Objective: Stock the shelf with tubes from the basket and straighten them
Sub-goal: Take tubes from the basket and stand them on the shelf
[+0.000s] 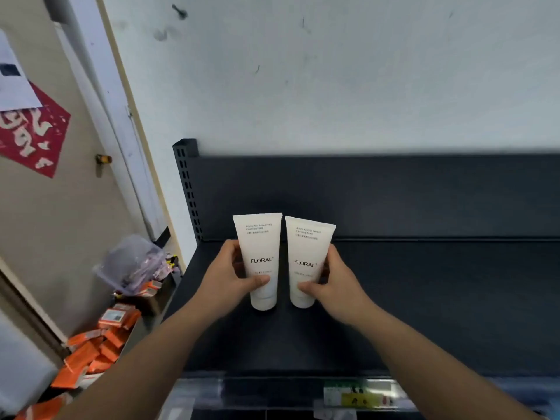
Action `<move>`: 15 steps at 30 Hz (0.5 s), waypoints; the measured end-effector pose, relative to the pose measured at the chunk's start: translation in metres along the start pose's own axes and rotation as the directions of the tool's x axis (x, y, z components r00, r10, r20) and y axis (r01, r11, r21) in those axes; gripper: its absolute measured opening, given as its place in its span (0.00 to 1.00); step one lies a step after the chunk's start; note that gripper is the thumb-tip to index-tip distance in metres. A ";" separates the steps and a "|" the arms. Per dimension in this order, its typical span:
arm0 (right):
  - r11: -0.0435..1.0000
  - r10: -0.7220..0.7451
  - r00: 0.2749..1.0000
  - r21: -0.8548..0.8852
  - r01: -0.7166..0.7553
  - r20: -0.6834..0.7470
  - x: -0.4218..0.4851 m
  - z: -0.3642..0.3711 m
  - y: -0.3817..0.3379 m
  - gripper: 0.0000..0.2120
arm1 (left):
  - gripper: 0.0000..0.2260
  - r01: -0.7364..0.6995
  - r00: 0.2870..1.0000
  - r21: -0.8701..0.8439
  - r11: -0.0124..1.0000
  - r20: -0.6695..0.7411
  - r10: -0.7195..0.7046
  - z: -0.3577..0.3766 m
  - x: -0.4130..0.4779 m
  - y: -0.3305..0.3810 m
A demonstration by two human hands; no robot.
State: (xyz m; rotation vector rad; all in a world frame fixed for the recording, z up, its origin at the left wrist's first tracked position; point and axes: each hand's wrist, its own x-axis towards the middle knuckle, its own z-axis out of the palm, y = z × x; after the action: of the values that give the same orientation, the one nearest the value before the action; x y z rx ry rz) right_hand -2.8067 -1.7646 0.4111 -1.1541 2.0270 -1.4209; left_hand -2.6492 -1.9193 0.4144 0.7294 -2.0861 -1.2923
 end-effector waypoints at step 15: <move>0.980 0.157 0.962 -0.081 -0.179 -0.224 0.105 0.008 0.017 0.25 | 0.25 -0.026 0.988 0.097 0.995 -0.150 0.040 0.007 0.104 -0.033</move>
State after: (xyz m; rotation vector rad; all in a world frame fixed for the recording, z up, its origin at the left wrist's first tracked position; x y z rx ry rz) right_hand -2.8682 -1.8519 0.4059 -0.8710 2.3099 -1.4255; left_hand -2.7203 -2.0008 0.4004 0.8049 -2.0375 -1.0908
